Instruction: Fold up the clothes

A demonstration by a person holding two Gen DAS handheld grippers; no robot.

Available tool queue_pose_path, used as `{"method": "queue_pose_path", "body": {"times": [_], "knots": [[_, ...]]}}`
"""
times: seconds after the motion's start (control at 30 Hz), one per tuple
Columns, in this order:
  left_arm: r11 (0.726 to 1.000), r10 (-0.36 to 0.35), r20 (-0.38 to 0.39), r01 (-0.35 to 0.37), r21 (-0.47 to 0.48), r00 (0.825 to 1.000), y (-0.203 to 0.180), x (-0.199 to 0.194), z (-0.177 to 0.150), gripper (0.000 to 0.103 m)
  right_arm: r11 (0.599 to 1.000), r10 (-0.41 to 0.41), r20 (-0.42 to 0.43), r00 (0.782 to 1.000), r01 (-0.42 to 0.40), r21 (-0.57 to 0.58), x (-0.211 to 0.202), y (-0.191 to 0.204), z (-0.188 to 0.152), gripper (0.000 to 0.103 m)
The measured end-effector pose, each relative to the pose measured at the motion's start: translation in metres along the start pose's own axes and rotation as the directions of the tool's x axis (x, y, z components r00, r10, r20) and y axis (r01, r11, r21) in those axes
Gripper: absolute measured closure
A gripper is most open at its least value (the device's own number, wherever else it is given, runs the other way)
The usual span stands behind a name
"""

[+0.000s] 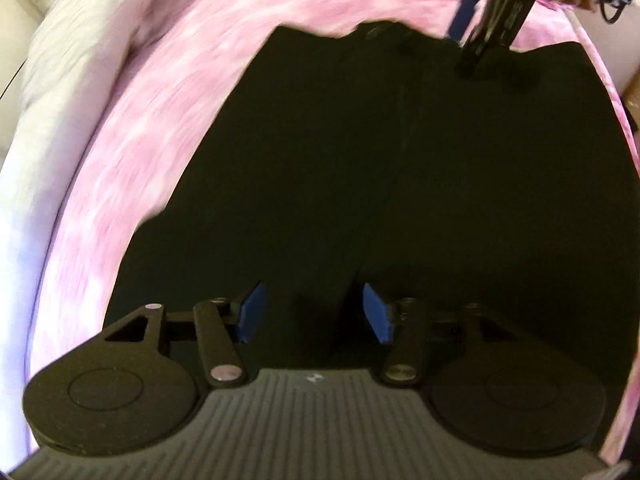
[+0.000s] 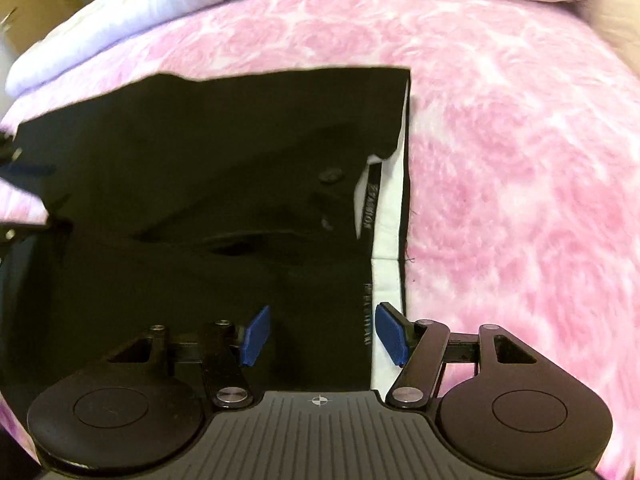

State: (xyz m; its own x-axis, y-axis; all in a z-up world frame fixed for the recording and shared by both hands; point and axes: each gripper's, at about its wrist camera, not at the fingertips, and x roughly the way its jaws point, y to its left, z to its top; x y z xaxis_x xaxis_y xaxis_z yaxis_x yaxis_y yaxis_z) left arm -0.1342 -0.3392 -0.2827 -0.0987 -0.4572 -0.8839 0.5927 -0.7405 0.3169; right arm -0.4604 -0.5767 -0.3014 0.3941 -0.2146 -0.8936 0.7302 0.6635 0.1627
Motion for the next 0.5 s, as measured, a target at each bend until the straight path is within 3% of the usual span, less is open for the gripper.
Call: {"method": "queue_pose_path", "body": {"times": [0.07, 0.17, 0.2, 0.37, 0.5], "knots": [[0.999, -0.018, 0.000, 0.018, 0.035, 1.000, -0.009, 0.013, 0.017, 0.052, 0.999, 0.037, -0.001, 0.999, -0.037, -0.033, 0.008, -0.013, -0.002, 0.047], [0.995, -0.042, -0.010, 0.042, 0.094, 0.999, -0.022, 0.021, 0.030, 0.052, 0.998, 0.058, 0.002, 0.998, -0.058, -0.025, 0.008, -0.026, -0.003, 0.082], [0.993, -0.041, -0.005, 0.042, 0.111, 0.999, -0.025, 0.019, 0.031, 0.052, 0.998, 0.061, 0.006, 0.998, -0.061, 0.006, 0.001, -0.028, -0.003, 0.100], [0.997, -0.055, 0.019, 0.054, 0.062, 0.998, -0.018, 0.006, 0.037, 0.052, 0.995, 0.083, 0.062, 0.995, -0.080, -0.061, -0.049, -0.008, -0.002, 0.101], [0.999, -0.039, 0.029, 0.039, 0.000, 0.999, -0.013, 0.013, 0.044, 0.048, 0.989, 0.115, 0.118, 0.986, -0.103, -0.104, -0.057, -0.001, 0.016, 0.101]]}}
